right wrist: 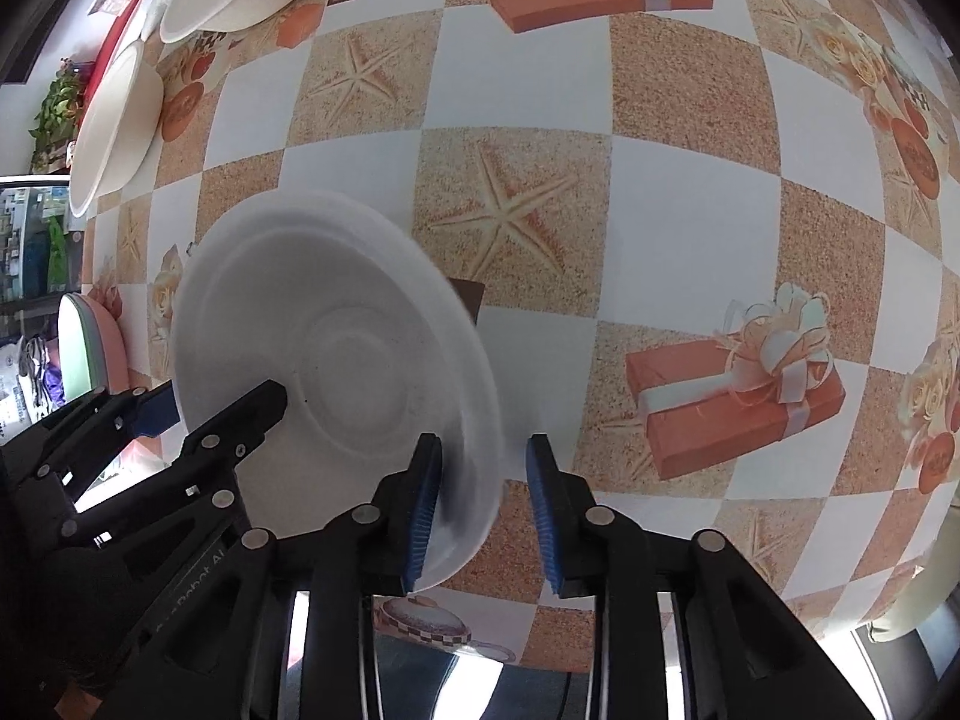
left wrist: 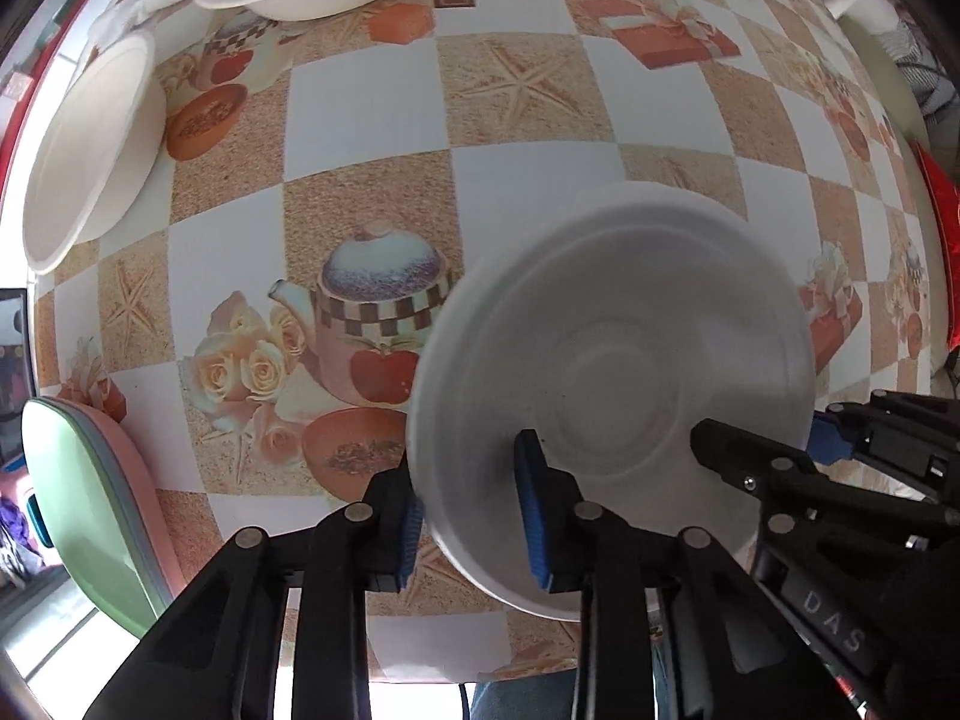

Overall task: Organize plates and bowls
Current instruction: 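Carry the white paper plate with both grippers onto another white plate, then open both grippers and withdraw from the white paper plate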

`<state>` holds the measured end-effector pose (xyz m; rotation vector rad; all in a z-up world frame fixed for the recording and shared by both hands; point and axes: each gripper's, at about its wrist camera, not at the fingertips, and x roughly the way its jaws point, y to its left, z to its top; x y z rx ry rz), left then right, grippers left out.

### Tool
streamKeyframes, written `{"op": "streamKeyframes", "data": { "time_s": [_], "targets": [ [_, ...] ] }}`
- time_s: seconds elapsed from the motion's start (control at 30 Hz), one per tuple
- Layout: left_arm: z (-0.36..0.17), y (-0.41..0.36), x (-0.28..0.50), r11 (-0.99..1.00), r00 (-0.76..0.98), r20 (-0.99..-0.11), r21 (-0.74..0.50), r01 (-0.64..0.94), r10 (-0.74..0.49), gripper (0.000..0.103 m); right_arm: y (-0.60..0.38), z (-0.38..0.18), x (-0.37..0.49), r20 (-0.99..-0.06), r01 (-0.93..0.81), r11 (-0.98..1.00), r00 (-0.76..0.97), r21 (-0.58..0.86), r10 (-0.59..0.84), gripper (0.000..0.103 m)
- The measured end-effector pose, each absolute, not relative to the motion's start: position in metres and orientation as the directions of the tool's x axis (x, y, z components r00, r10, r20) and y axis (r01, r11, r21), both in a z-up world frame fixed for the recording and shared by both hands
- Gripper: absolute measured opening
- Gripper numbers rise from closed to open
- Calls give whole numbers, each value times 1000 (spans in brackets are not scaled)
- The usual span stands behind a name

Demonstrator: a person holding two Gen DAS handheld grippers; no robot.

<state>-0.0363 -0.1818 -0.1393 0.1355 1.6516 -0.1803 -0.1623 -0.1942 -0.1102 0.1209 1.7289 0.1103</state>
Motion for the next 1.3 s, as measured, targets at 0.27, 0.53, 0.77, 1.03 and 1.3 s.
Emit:
{"op": "streamKeyframes", "data": {
  "time_s": [0.27, 0.53, 0.77, 1.03, 1.3],
  "targets": [
    [-136, -229, -68, 947, -87, -996, -55, 317, -29, 32, -195, -108, -187, -976, -1, 995, -194, 104, 101, 24],
    [-132, -263, -85, 924, -69, -997, -61, 379, -38, 35, -230, -111, -209, -978, 33, 997, -194, 66, 71, 25],
    [-101, -241, -80, 930, 1, -998, -60, 362, -64, 80, -226, -83, -202, -983, 44, 997, -170, 63, 70, 25],
    [-84, -204, -96, 929, 9, -996, -77, 363, -86, 82, -261, -27, -175, -988, 103, 989, -105, 103, 113, 84],
    [-77, -144, -102, 937, 10, -996, -77, 340, -86, 82, -286, -5, -164, -991, 172, 981, -82, 91, 106, 84]
  ]
}}
